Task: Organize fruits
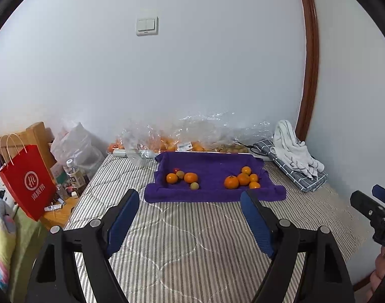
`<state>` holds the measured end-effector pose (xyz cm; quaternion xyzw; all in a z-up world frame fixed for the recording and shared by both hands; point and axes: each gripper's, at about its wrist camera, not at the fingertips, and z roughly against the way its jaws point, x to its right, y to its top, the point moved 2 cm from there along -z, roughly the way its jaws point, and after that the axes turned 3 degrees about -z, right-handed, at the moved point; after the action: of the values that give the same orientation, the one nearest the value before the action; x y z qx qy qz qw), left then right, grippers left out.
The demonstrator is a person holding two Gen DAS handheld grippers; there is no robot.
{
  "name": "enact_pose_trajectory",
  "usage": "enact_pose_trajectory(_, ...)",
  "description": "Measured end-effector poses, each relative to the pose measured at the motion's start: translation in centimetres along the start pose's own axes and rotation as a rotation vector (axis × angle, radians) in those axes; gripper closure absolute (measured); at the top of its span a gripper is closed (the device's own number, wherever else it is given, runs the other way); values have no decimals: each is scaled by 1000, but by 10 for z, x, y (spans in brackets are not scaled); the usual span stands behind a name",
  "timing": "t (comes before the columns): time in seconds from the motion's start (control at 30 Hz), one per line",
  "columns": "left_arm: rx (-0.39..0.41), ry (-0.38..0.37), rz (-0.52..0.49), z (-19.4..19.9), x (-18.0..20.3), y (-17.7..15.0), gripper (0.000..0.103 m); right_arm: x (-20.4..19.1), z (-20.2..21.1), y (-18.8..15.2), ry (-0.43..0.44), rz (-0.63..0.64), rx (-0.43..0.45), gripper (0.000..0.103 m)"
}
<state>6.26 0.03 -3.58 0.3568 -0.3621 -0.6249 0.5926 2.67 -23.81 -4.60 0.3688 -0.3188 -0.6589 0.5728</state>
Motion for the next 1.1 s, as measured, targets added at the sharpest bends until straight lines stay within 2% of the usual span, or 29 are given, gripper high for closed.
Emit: enact_pose_trajectory(1.1, -8, -7, 16, 2, -5, -5, 21, -4, 5, -9, 5, 22, -2, 3)
